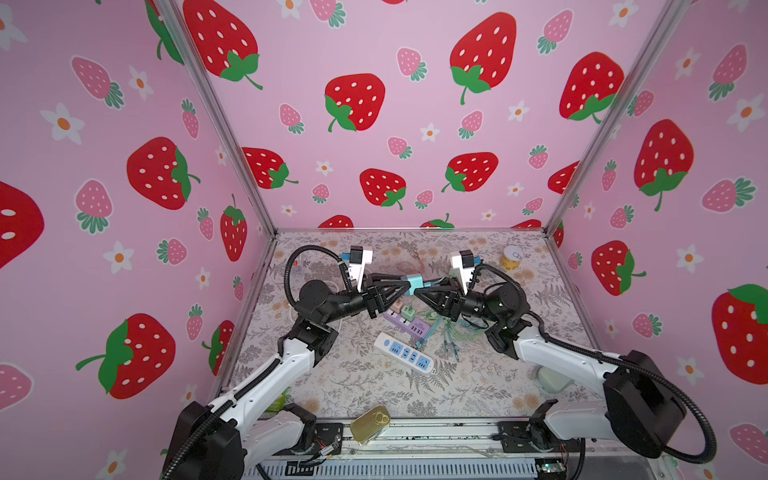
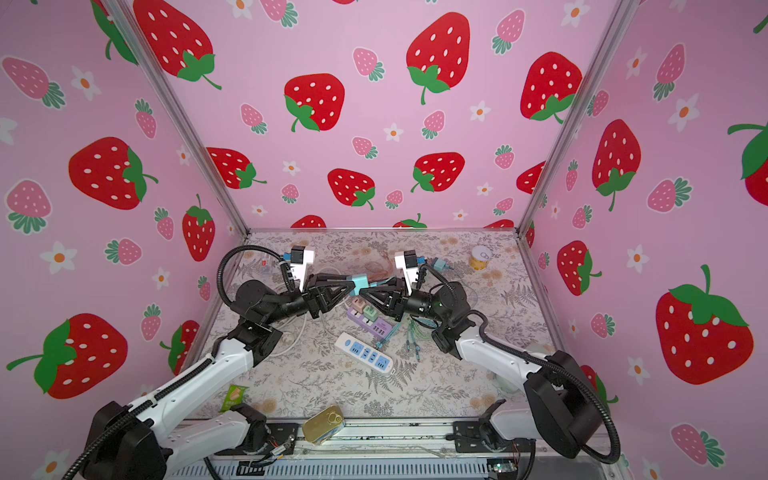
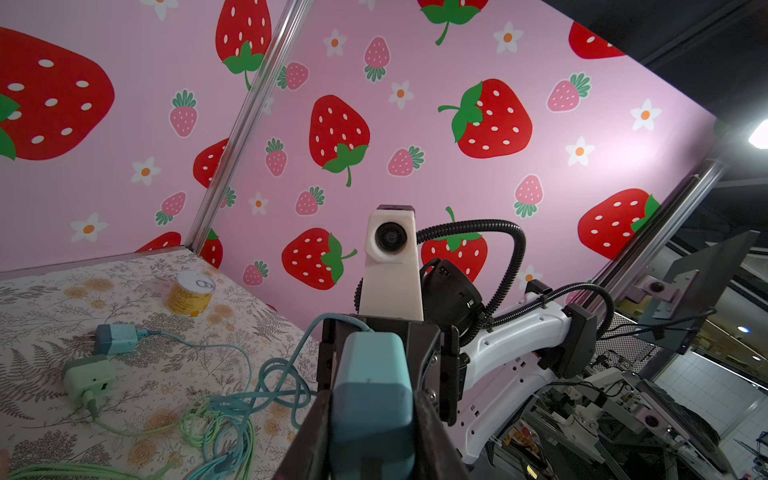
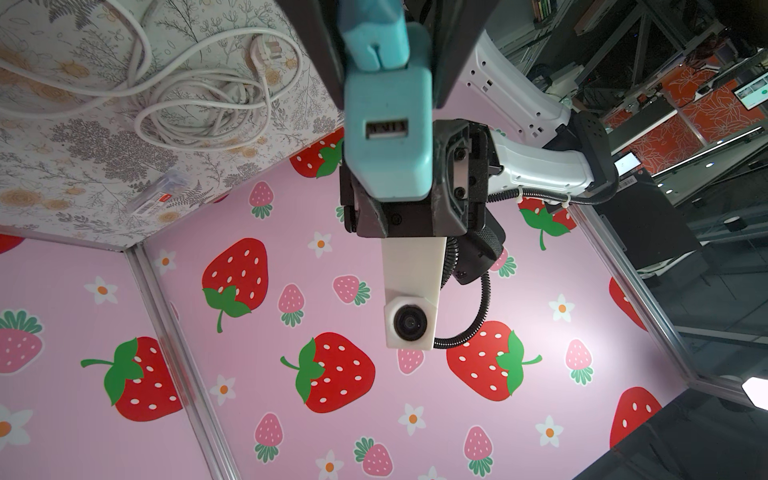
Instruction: Insert the plug
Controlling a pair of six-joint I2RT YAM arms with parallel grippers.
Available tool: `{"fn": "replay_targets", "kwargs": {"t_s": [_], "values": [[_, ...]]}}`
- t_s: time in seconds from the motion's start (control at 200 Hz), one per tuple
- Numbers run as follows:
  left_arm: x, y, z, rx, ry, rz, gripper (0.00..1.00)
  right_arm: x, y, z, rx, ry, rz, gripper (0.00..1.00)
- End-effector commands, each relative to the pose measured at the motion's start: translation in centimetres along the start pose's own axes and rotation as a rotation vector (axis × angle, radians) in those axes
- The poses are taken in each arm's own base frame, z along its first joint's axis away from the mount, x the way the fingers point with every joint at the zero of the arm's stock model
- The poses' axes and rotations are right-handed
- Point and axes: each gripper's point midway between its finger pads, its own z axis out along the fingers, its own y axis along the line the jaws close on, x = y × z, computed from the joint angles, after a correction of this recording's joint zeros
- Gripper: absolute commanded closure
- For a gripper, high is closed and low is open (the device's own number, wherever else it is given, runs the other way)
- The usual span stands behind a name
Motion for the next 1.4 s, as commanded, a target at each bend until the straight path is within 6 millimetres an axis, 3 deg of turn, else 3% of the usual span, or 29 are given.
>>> {"fn": "replay_targets", "kwargs": {"t_s": [0.0, 0.445, 0.695, 0.83, 0.895, 1.01, 1.085, 1.396], "values": [[1.2, -0.1, 0.4, 0.023, 0.059, -0.036, 1.0, -2.5, 2.2, -0.1, -0.057, -0.082, -0.102, 0.7], [1.6, 0.2, 0.6, 0.033, 0.065, -0.061, 1.0, -3.4, 3.0, -0.5, -0.082, -0.119, -0.115, 0.6], [1.8, 0.4, 0.5, 0.02, 0.07, -0.065, 1.0, -3.4, 3.4, -0.6, -0.098, -0.115, -0.121, 0.72], [1.5, 0.6, 0.5, -0.006, 0.072, -0.069, 1.0, -3.0, 2.7, -0.4, -0.066, -0.093, -0.122, 0.78], [1.4, 0.5, 0.5, -0.016, 0.075, -0.063, 0.95, -2.6, 2.0, -0.5, -0.033, -0.073, -0.122, 0.8], [1.1, 0.5, 0.3, -0.039, 0.079, -0.053, 0.65, -1.9, 1.0, -0.4, 0.035, -0.017, -0.141, 0.83], [0.8, 0.5, -0.1, -0.062, 0.07, -0.041, 0.55, -1.6, 0.4, -0.4, 0.085, 0.024, -0.163, 0.84], [0.7, 1.1, -2.7, -0.168, 0.073, -0.023, 0.46, -1.4, -1.7, -1.6, 0.291, 0.161, -0.258, 0.87]]}}
